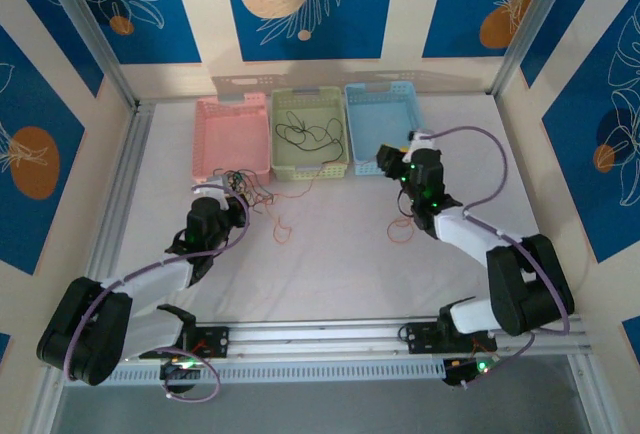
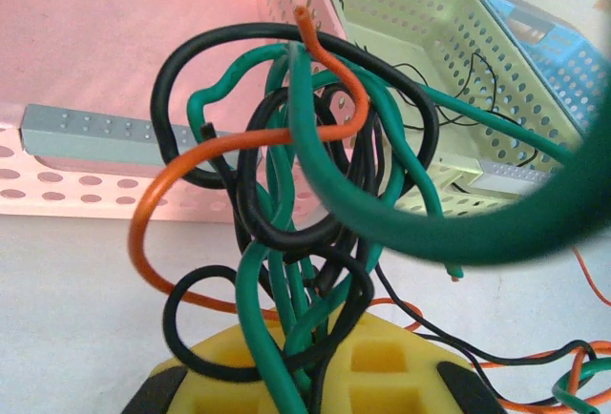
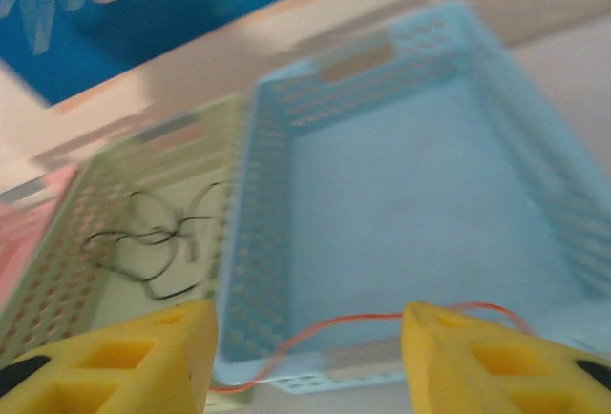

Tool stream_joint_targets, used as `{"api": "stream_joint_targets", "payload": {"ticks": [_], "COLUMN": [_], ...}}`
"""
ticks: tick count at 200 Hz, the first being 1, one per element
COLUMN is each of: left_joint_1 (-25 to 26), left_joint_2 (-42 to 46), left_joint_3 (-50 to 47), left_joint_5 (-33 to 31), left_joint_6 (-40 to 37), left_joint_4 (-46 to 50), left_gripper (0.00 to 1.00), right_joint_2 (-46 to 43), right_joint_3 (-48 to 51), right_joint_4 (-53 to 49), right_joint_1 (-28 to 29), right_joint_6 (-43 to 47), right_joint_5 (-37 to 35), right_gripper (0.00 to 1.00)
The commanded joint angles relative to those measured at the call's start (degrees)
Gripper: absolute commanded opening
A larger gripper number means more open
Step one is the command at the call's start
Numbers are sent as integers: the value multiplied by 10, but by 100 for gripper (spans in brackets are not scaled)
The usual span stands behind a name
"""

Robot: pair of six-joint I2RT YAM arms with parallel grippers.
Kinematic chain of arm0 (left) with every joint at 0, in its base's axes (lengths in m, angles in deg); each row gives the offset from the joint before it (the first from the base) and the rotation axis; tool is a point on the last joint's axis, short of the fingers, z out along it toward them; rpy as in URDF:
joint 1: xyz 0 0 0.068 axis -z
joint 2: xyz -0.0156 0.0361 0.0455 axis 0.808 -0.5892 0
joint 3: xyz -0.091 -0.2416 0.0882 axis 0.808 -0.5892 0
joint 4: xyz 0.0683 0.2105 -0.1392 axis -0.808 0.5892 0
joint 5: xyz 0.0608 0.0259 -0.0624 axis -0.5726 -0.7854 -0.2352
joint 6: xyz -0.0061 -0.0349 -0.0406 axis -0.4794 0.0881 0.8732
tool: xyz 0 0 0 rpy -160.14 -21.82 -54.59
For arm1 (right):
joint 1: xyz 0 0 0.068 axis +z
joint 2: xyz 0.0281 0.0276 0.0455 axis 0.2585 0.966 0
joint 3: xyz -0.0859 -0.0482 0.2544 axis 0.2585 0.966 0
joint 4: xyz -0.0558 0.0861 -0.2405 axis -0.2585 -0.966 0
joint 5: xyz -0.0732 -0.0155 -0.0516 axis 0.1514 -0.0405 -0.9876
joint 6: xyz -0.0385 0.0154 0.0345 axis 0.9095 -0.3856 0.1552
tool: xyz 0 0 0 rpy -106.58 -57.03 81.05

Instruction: Untangle the cables

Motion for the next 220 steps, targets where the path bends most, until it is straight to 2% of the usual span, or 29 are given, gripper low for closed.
{"api": "stream_joint_targets", "payload": {"ticks": [1, 36, 80, 109, 154, 192, 220], "left_joint_1": [-8, -8, -7, -8, -7, -8, -8], "left_joint_2": [-1, -3, -3, -3, -4, -5, -4], "left_joint_3": [14, 15, 15, 15, 15, 15, 15], "left_joint_5": [2, 4, 5, 7, 7, 7, 7], "left_joint_6": [-2, -3, -2, -2, -3, -3, -4], "left_joint_4": [-8, -9, -10, -10, -12, -11, -11], "left_gripper": [0, 0, 0, 0, 0, 0, 0], "right_joint_2": [53, 140, 217, 245, 234, 210, 170], "right_joint_3": [-35, -80, -132, -149, -135, -117, -88], "right_joint_4": [46, 24, 8, 25, 5, 26, 57], "right_joint_1": [76, 176, 234, 246, 244, 233, 217], "right_joint_6": [194, 366, 474, 495, 500, 476, 440], "right_joint_5": [134, 185, 147, 125, 203, 200, 230], "right_gripper": [52, 52, 52, 52, 50, 49, 49]}}
